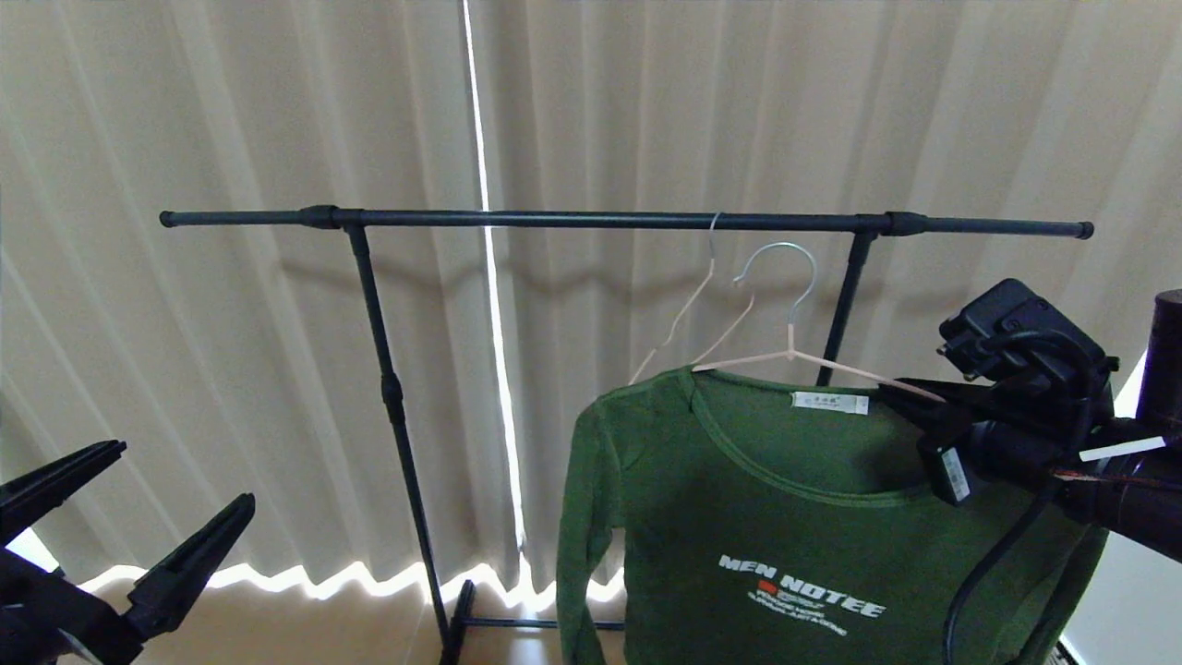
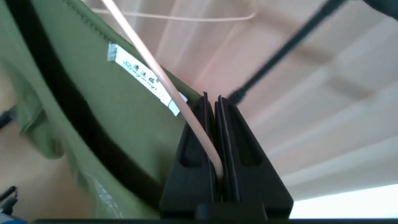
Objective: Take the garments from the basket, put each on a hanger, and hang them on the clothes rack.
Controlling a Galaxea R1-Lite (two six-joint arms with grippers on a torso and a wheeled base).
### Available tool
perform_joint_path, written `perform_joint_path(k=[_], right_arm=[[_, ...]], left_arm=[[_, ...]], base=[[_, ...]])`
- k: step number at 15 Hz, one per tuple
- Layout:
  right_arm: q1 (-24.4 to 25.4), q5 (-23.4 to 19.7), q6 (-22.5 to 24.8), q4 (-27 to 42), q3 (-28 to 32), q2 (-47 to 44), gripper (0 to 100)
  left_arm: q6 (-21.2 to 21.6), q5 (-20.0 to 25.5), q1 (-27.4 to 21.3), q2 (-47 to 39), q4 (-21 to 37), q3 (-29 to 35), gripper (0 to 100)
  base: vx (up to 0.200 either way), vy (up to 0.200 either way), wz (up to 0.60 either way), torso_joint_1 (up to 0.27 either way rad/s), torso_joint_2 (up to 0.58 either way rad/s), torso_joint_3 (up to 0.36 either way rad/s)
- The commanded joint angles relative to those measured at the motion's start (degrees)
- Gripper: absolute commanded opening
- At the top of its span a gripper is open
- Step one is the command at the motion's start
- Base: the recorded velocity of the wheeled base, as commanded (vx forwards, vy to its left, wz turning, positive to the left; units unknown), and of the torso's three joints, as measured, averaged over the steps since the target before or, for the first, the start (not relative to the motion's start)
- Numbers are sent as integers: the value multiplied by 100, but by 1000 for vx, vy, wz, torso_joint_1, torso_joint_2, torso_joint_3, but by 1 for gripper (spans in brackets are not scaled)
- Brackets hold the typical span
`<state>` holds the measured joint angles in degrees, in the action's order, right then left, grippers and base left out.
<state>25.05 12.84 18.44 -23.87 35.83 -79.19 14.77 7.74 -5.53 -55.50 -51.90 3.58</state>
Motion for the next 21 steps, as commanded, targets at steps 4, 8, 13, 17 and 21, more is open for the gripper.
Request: perform_joint_path(k=[4, 8, 13, 17, 21], right_arm=[[17, 0, -95, -4, 65, -53, 0], [44, 0, -131, 23, 144, -88, 0], [96, 0, -131, 49, 460, -237, 0], [158, 0, -131, 67, 522, -343, 0], [167, 8, -131, 269, 882, -642, 0]], left_arm=[[-1, -1, 0, -48, -5, -33, 100], [-1, -1, 0, -66, -5, -16, 100], [-1, -1, 0, -92, 4, -24, 100], [-1, -9, 0, -92, 4, -33, 100], [-1, -1, 0, -92, 4, -42, 100]], base=[[0, 50, 0, 1, 1, -3], [0, 0, 0, 0, 0, 0], [120, 0, 0, 0, 0, 1], [200, 0, 0, 4, 7, 5], [200, 0, 0, 4, 1, 0]])
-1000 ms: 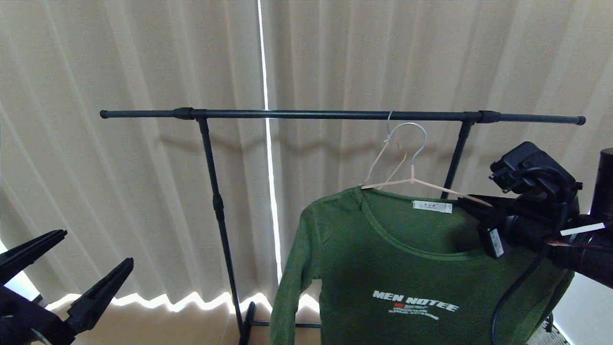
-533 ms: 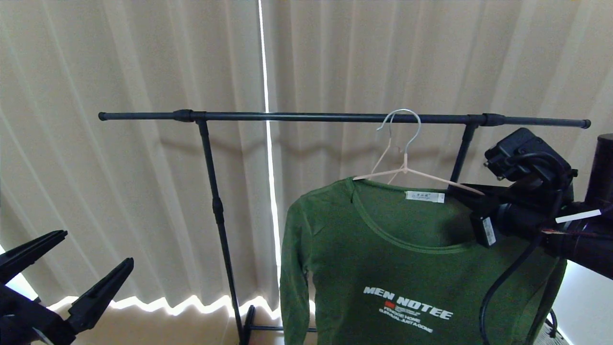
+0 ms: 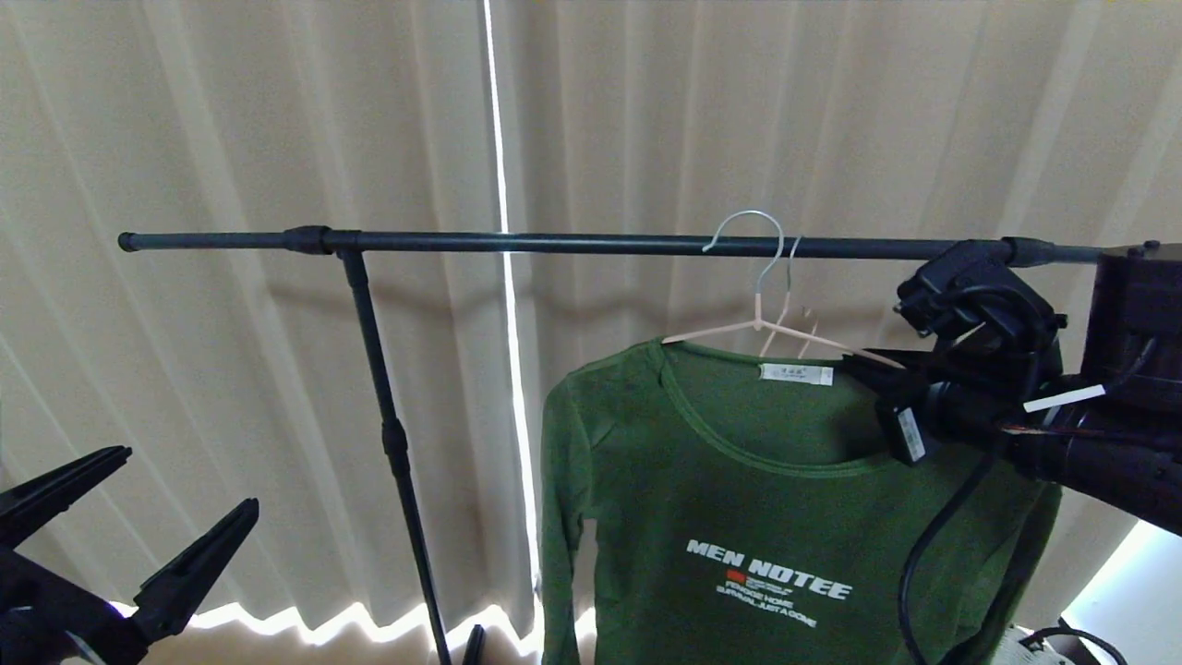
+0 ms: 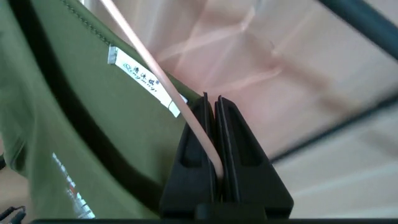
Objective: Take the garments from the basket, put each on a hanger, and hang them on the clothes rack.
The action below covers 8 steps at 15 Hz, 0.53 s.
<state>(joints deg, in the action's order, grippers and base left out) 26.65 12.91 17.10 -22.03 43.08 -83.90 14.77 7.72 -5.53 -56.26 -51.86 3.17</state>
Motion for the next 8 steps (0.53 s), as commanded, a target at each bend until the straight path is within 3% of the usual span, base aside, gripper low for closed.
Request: perform_joint_path(k=[1, 5, 8], right_arm=[[33, 1, -5, 217, 315, -250, 0], [148, 89, -322, 1051, 1308, -804, 0], [227, 572, -506, 1262, 2011, -1375, 0]], left_arm=[[-1, 2, 0, -17, 0, -9, 100], [8, 11, -18, 1, -8, -62, 100], [17, 11, -35, -8, 0, -62, 100]], base=[[200, 0, 0, 2, 2, 2], [0, 0, 0, 0, 0, 0], [0, 0, 0, 0, 0, 0]])
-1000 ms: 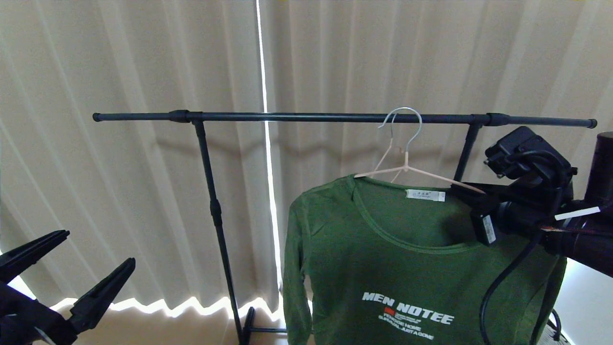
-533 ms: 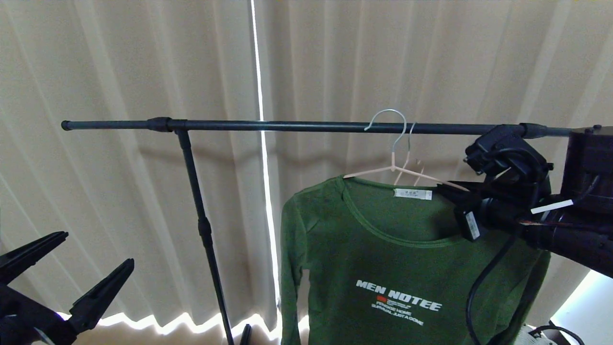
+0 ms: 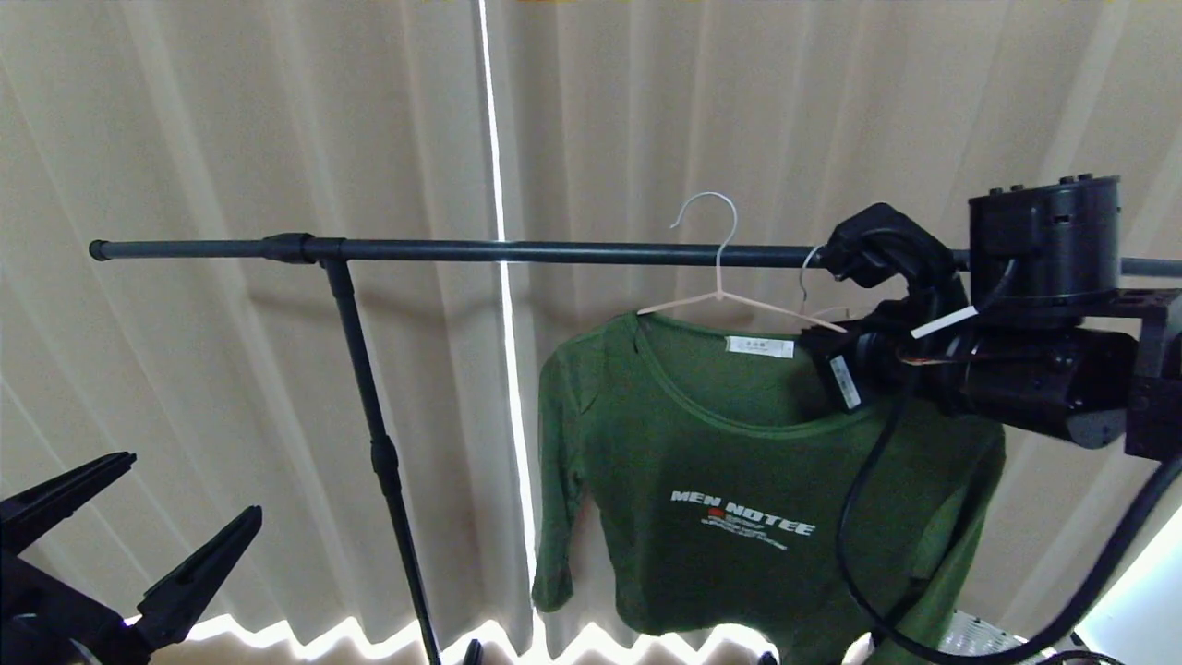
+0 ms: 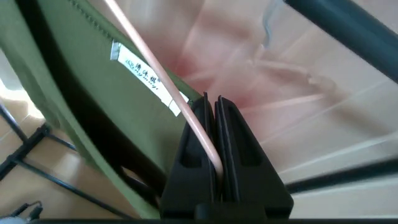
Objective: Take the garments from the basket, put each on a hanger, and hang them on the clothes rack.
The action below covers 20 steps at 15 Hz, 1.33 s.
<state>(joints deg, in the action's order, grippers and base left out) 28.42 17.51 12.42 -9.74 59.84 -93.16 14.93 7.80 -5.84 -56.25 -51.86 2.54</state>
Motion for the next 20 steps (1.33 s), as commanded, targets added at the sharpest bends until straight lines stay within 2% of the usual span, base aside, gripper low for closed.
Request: perform_joint_path(k=[1, 5, 6, 16, 18, 19, 20], right_arm=[[85, 130, -38, 69, 476, -563, 0], [85, 218, -91, 728, 1029, -914, 0], [85, 403, -100, 842, 1161, -1011, 0], [138, 508, -91, 895, 1275, -1161, 0], [199, 508, -91, 1141, 1302, -1152, 0], [217, 499, -91, 1203, 1293, -1143, 100], [261, 499, -100, 1167, 1293, -1143, 100]], left_arm=[[1, 2, -5, -9, -8, -7, 100], [1, 2, -14, -18, 0, -7, 100], [1, 2, -14, -9, 0, -7, 100], [1, 11, -14, -9, 0, -16, 100], [1, 2, -14, -9, 0, -16, 100], [1, 11, -14, -9, 0, -16, 100], [1, 11, -14, -9, 0, -16, 100]], base=[[0, 0, 0, 0, 0, 0], [0, 0, 0, 0, 0, 0], [0, 0, 0, 0, 0, 0], [0, 0, 0, 0, 0, 0], [0, 0, 0, 0, 0, 0], [0, 0, 0, 0, 0, 0], [0, 0, 0, 0, 0, 0]])
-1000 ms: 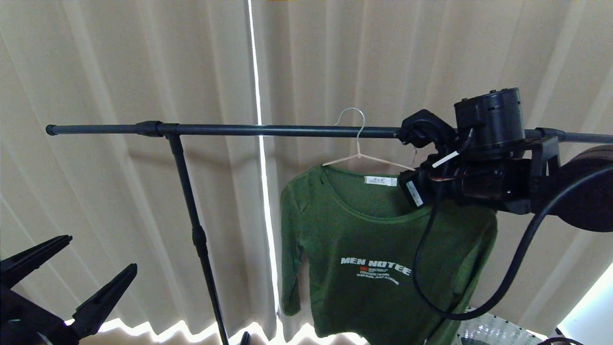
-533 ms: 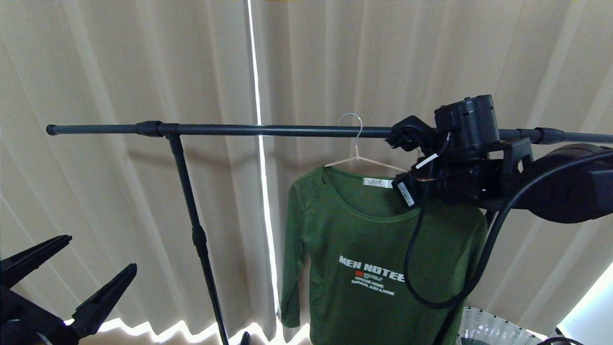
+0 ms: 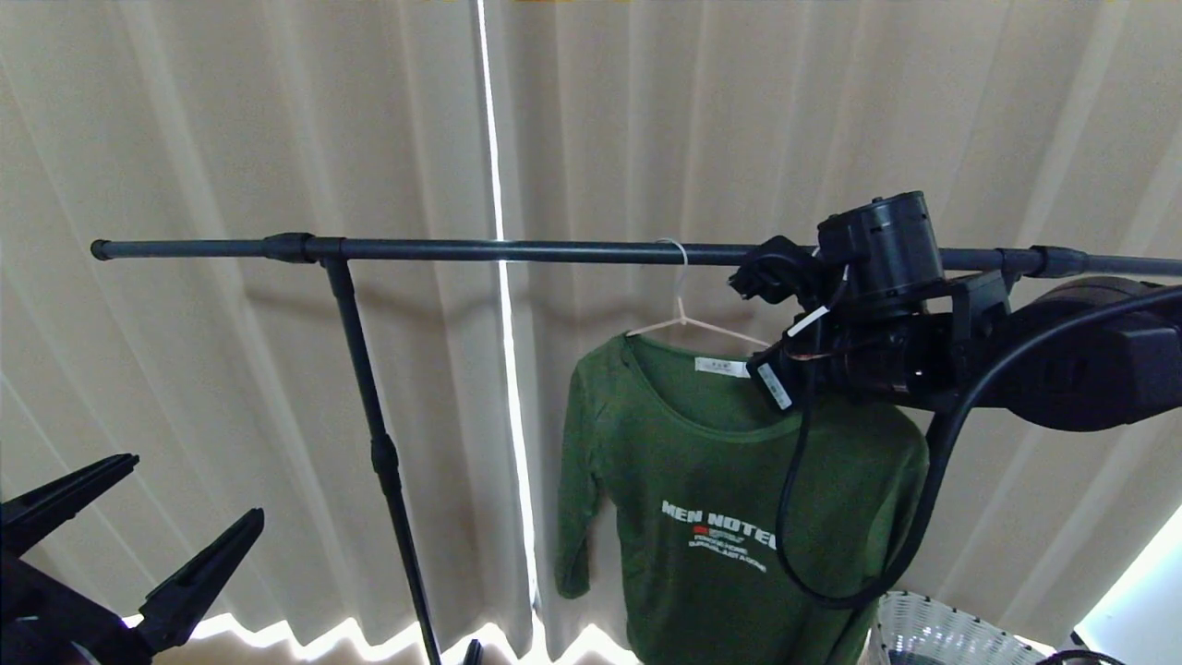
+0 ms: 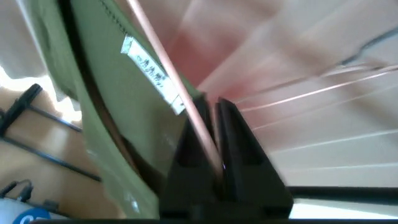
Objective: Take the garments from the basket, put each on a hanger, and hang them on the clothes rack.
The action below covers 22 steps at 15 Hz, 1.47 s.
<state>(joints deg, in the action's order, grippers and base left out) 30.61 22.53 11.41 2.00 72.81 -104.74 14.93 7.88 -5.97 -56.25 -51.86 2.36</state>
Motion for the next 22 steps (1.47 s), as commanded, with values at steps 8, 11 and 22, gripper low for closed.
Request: perform_joint_path(k=[8, 11, 22], right_arm=[[252, -135, -165, -718, -382, 209, 100], [252, -530, -376, -1439, -945, 437, 100], [-697, -636, -403, -2388, -4003, 4005, 100]], left_arm=[[1, 4, 0, -18, -8, 10, 100], [-8, -5, 8, -18, -8, 18, 100], [-17, -40, 369, 158, -8, -43, 100]], base=[[0, 0, 0, 0, 0, 0], [0, 0, 0, 0, 0, 0], [-18, 0, 0, 0, -1, 0]])
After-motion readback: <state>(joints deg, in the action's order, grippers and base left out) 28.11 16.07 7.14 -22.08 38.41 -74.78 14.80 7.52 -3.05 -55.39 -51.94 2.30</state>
